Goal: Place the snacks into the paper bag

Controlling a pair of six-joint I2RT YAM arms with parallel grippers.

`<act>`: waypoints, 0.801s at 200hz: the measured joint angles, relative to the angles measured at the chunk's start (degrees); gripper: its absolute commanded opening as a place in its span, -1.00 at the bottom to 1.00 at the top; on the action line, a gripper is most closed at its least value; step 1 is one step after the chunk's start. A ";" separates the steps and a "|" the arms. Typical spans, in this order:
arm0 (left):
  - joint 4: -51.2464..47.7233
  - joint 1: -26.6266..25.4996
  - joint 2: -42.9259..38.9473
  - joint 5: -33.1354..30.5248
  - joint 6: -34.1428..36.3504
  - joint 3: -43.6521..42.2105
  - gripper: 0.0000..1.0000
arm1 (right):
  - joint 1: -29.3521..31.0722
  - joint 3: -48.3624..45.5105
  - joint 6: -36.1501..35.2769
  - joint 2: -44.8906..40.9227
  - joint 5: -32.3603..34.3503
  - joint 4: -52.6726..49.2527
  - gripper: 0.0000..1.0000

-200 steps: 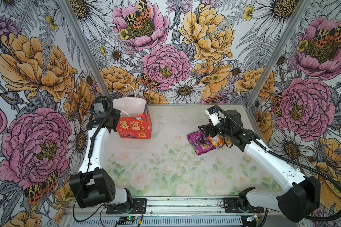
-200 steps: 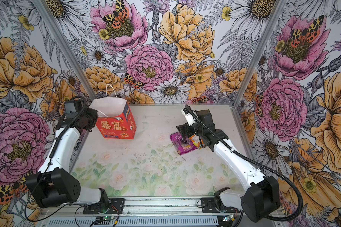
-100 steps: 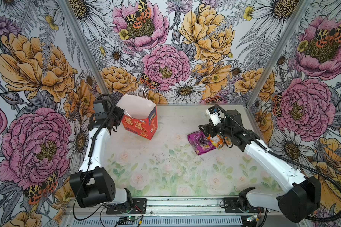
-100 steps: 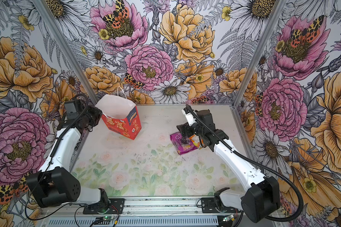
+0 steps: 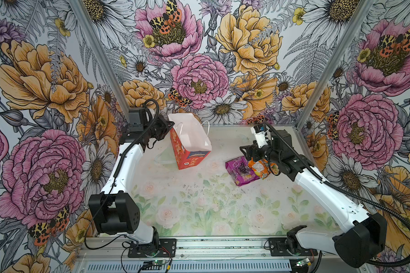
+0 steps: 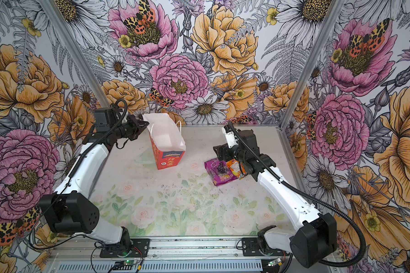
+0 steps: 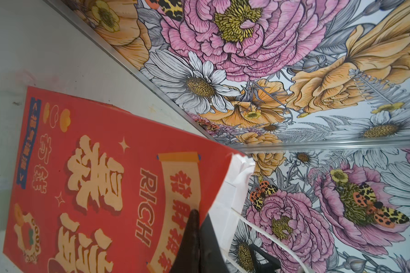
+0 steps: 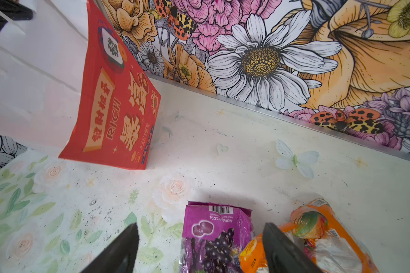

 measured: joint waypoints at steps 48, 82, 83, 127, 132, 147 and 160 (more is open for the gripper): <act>-0.59 -2.86 1.79 2.97 -0.04 0.42 -1.00 | 0.00 2.32 2.97 0.90 -0.02 0.04 0.67; -0.63 -5.11 2.45 5.55 -0.09 0.42 -1.00 | 0.00 3.13 4.66 2.78 0.33 -0.13 0.67; -0.63 -5.14 2.47 5.64 -0.09 0.42 -1.00 | 0.00 3.15 4.68 2.80 0.35 -0.17 0.66; -0.87 -5.27 2.91 8.15 -0.17 0.42 -1.00 | 0.00 4.04 6.16 4.74 1.25 -0.72 0.67; -0.87 -5.16 2.91 8.31 -0.17 0.42 -1.00 | 0.00 4.04 6.27 4.85 1.29 -0.83 0.67; -0.81 -5.05 2.89 8.63 -0.02 -0.09 -0.88 | 0.00 4.04 6.82 5.14 1.51 -0.90 0.67; -0.81 -5.05 2.89 8.66 0.04 -0.98 -0.73 | 0.00 4.04 7.21 5.53 1.70 -0.92 0.67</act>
